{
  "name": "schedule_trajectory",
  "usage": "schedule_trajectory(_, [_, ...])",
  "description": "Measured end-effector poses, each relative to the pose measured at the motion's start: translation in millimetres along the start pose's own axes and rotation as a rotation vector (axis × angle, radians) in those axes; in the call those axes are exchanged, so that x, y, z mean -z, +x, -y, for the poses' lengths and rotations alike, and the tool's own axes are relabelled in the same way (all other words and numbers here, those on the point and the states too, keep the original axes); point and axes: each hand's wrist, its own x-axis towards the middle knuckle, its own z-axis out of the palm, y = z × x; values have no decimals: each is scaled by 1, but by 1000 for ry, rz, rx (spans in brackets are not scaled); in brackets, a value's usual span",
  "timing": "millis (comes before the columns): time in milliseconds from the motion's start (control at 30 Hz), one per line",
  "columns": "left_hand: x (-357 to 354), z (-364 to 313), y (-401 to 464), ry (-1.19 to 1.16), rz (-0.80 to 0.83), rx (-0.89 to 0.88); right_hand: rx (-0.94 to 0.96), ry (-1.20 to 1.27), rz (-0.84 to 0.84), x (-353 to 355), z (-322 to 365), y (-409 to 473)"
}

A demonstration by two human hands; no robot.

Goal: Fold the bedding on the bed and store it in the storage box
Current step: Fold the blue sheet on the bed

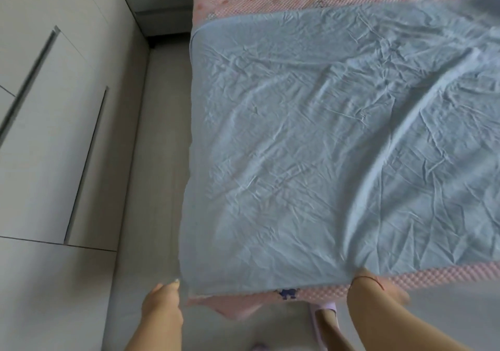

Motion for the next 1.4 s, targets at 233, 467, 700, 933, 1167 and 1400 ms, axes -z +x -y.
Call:
schedule_trajectory(233, [-26,-8,-2,199,89,110,465,-382,192,-51,18,-10])
schedule_trajectory(467, [-26,-8,11,144,109,378,564,-598,475,-99,8,-33])
schedule_trajectory(700, [-22,-11,34,-112,106,526,606,-775,588,-127,-11,-44])
schedule_trajectory(933, [-18,-24,28,-173,167,272,623,-883,606,-129,-11,-45])
schedule_trajectory(1167, [-32,-24,12,-479,356,98,635,-889,643,-133,-8,-54])
schedule_trajectory(1400, [-64,-15,-23,-247,465,-29,750,-948,1016,-163,-33,-117])
